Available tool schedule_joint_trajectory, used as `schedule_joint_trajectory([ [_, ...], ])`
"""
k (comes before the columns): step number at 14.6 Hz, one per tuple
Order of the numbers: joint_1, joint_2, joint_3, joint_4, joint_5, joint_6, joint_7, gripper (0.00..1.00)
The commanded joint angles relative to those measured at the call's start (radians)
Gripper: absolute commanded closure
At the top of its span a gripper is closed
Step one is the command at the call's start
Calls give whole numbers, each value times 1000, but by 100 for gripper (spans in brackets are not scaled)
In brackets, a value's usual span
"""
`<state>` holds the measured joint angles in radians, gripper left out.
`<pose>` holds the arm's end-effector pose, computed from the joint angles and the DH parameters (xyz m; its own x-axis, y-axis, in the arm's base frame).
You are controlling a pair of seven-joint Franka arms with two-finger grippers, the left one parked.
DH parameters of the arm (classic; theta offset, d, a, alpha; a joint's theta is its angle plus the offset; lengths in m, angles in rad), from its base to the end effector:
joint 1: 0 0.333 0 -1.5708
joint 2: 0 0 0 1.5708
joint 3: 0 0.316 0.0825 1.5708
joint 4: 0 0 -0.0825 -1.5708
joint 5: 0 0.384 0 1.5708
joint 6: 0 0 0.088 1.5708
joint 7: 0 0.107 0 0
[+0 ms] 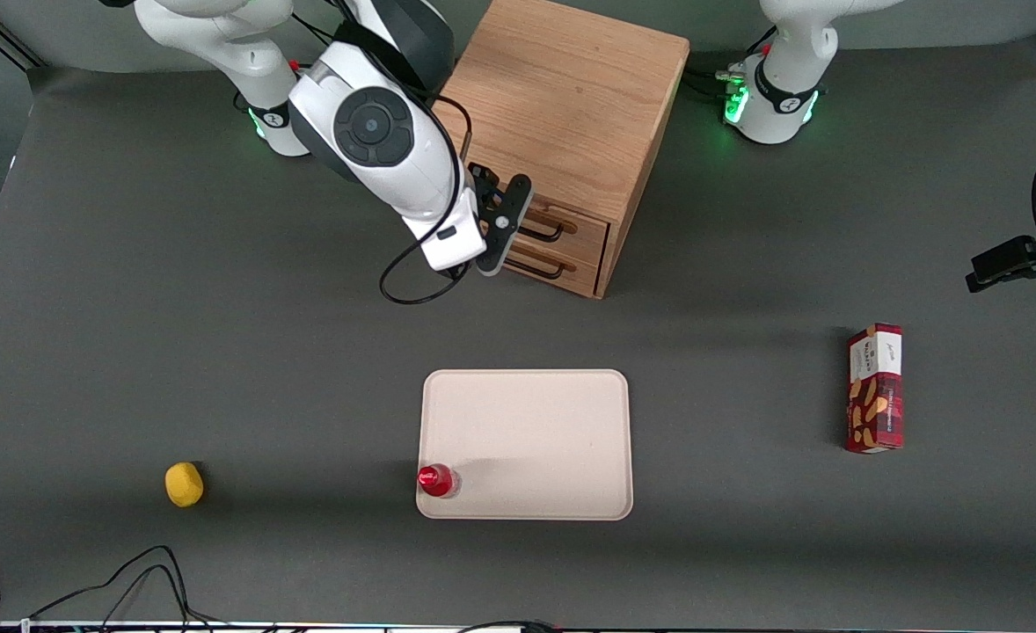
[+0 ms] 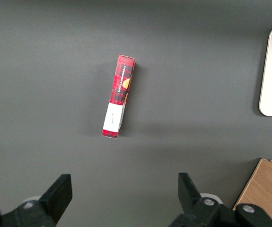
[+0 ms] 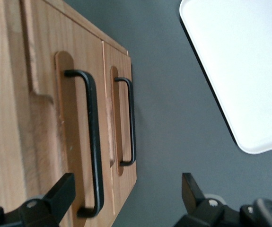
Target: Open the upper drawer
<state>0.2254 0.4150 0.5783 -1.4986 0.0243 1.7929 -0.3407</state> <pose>0.4949 0.4376 0.4589 0.4518 0.8918 0.0257 0.8669 -0.4320 -0.2488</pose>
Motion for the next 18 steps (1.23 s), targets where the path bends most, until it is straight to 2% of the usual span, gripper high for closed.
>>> schedule_joint_trajectory([
  [1,20,33,11,-26,-21,58,-15,0],
  [12,29,68,12,-63,-55,109,-18,0],
  [16,29,82,12,-62,-102,115,-21,0],
  [18,26,85,6,-60,-104,115,-50,0],
])
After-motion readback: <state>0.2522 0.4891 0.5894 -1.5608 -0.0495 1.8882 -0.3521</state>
